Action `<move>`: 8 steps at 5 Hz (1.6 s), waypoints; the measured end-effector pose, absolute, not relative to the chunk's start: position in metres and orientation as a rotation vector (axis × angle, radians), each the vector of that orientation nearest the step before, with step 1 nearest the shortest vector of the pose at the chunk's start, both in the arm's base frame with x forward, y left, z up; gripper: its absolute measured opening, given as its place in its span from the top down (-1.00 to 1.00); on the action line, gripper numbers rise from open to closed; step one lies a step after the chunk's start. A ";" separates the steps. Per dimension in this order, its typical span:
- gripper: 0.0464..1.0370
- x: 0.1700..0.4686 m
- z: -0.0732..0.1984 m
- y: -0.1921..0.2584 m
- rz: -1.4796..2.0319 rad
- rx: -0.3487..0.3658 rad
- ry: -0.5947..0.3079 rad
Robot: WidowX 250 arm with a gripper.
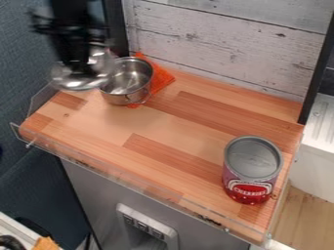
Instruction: Placing the silver lid on the right side of the counter
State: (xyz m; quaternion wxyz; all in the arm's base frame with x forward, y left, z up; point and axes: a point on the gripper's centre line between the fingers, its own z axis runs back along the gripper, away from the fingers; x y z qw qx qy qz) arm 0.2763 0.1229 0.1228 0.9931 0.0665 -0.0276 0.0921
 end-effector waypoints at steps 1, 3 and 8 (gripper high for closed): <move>0.54 0.305 0.133 0.074 0.097 0.147 -0.101; 0.54 0.343 0.107 0.004 -0.021 0.149 -0.092; 0.42 0.373 0.027 -0.046 -0.143 0.076 -0.013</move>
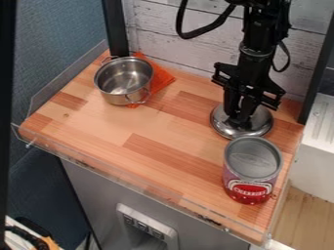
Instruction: Placing the silver lid on the right side of the counter
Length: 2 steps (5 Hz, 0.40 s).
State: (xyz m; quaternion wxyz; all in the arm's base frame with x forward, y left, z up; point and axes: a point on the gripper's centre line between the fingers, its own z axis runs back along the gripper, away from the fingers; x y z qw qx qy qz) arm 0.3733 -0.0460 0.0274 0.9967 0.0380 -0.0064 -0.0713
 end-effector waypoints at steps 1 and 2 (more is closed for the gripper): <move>-0.18 0.373 0.031 -0.045 -0.137 0.083 0.005; -0.77 0.369 0.032 -0.042 -0.120 0.098 0.030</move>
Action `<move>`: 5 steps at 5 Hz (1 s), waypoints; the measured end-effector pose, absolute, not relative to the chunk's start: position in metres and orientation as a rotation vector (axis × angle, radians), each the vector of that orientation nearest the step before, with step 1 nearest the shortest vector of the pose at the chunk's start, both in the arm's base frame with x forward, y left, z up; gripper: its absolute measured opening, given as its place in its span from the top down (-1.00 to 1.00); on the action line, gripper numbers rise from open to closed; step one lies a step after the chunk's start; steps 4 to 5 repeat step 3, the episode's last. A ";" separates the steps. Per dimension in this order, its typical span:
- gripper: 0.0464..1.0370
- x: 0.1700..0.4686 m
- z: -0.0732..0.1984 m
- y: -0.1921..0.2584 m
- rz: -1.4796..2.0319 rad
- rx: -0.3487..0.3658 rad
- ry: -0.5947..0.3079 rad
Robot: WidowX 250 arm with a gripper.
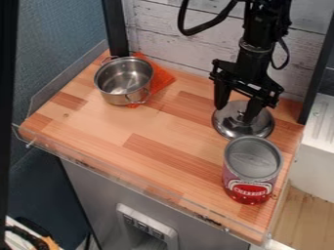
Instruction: Placing the silver lid on the right side of the counter
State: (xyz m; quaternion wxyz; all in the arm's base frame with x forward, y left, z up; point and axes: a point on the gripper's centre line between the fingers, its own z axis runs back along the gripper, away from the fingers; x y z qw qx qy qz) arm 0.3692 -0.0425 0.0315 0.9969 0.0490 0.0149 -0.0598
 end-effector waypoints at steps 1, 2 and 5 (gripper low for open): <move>-0.96 0.367 0.066 -0.042 -0.097 0.091 -0.033; -0.95 0.356 0.092 -0.041 -0.080 0.079 -0.066; -0.94 0.350 0.099 -0.030 -0.062 0.064 -0.074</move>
